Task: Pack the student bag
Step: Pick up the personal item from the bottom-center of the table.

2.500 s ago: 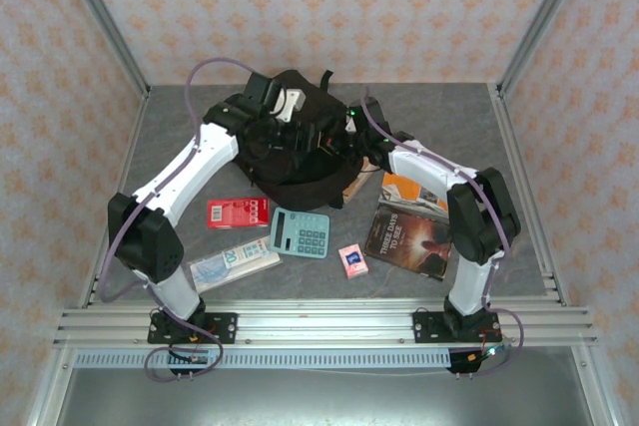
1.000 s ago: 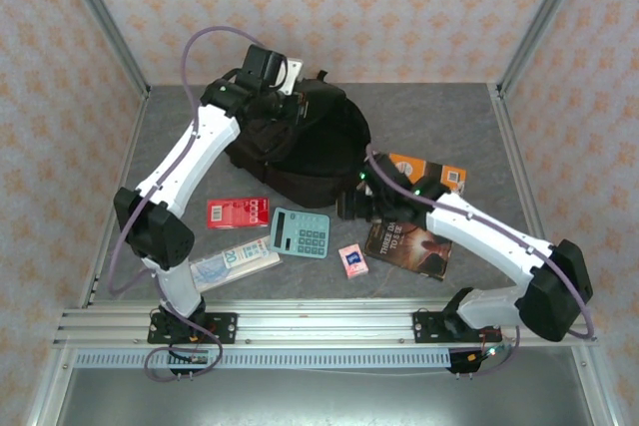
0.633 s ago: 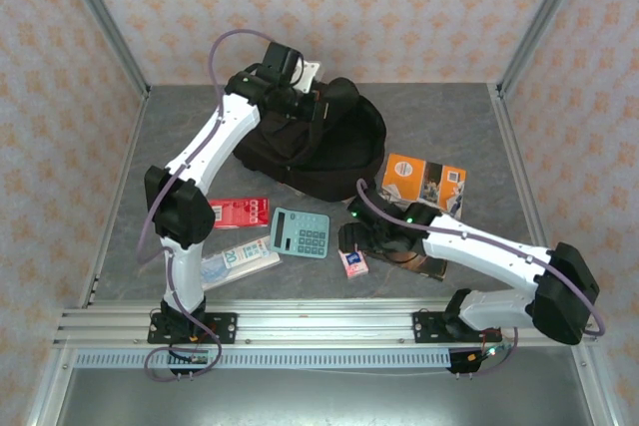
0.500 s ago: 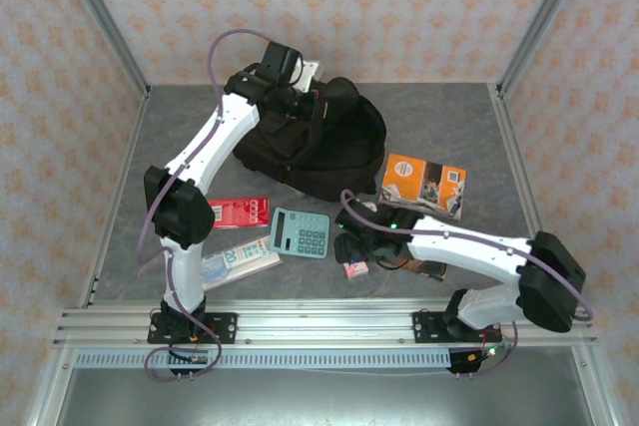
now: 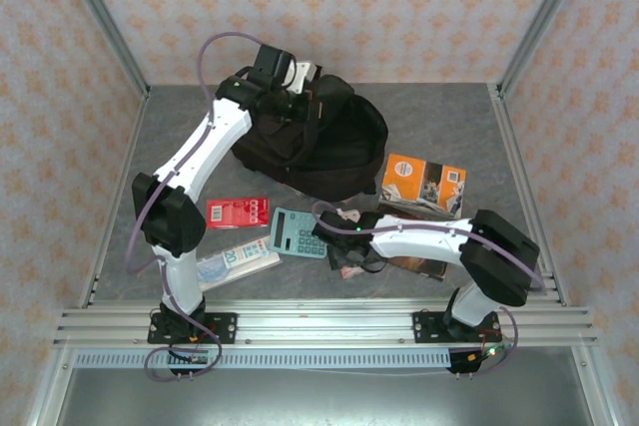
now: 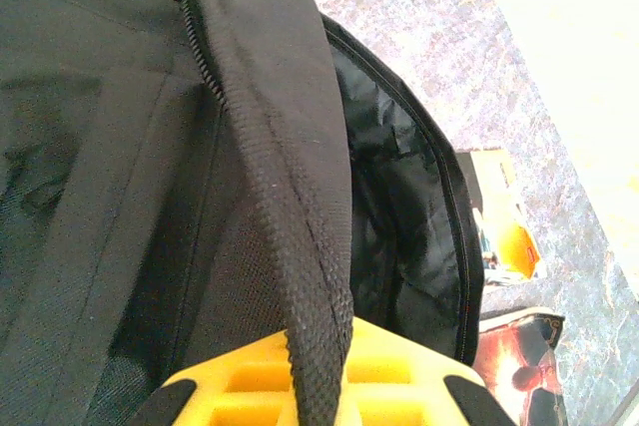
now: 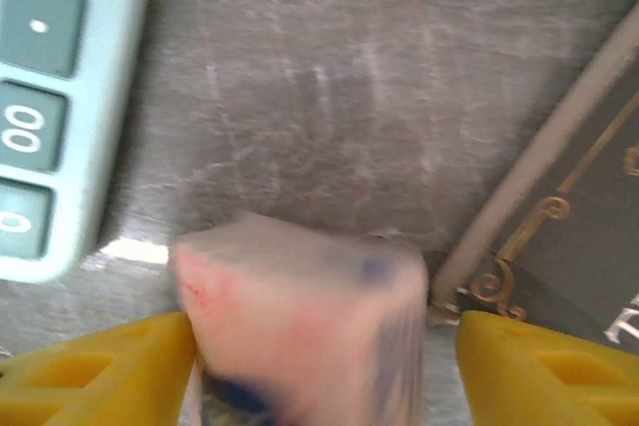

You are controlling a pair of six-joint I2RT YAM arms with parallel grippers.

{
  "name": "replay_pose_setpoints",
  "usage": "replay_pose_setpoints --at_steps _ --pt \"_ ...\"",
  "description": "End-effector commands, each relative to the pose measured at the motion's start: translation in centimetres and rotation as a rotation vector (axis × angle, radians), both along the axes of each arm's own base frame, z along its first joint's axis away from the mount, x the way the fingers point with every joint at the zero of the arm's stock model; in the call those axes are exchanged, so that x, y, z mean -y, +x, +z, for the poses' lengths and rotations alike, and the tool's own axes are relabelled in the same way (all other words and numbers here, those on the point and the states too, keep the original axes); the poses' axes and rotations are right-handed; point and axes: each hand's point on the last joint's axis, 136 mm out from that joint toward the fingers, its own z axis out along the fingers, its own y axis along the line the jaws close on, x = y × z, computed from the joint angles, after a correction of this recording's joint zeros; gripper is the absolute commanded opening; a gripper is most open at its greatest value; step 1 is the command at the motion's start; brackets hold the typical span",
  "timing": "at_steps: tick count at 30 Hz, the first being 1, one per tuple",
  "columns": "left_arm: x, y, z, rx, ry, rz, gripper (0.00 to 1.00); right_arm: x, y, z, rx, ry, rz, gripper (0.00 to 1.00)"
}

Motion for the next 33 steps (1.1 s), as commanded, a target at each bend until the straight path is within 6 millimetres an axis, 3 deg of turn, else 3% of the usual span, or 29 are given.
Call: replay_pose_setpoints --at_steps 1,4,8,13,16,20,25,29,33 --pt "-1.5 0.0 2.4 0.063 -0.020 0.064 0.04 0.1 0.0 -0.7 0.014 -0.045 0.009 0.64" --pt "-2.1 0.2 2.6 0.074 -0.024 0.084 0.04 -0.1 -0.4 -0.8 0.009 -0.046 0.013 0.63" --pt "-2.3 0.4 2.7 0.070 -0.040 0.094 0.04 0.3 -0.4 -0.5 0.021 -0.041 0.001 0.50" --pt "-2.6 0.4 2.8 0.073 -0.042 0.104 0.04 -0.3 -0.3 1.8 0.054 0.043 -0.007 0.31" --pt "-3.1 0.3 3.0 0.075 -0.028 0.126 0.03 -0.7 -0.1 3.9 0.082 0.107 -0.012 0.25" --pt "-4.0 0.2 3.6 0.079 -0.025 0.157 0.01 0.0 1.0 8.0 0.148 0.197 -0.045 0.21" --pt "-4.0 -0.3 4.5 0.098 -0.074 0.144 0.01 0.4 3.9 15.7 0.256 0.459 -0.121 0.15" --pt "-3.1 -0.5 5.4 0.117 -0.138 0.113 0.01 0.2 7.9 21.0 0.302 0.609 -0.197 0.07" --pt "-2.7 -0.6 6.0 0.122 -0.181 0.098 0.01 -0.6 13.3 24.4 0.344 0.649 -0.292 0.07"
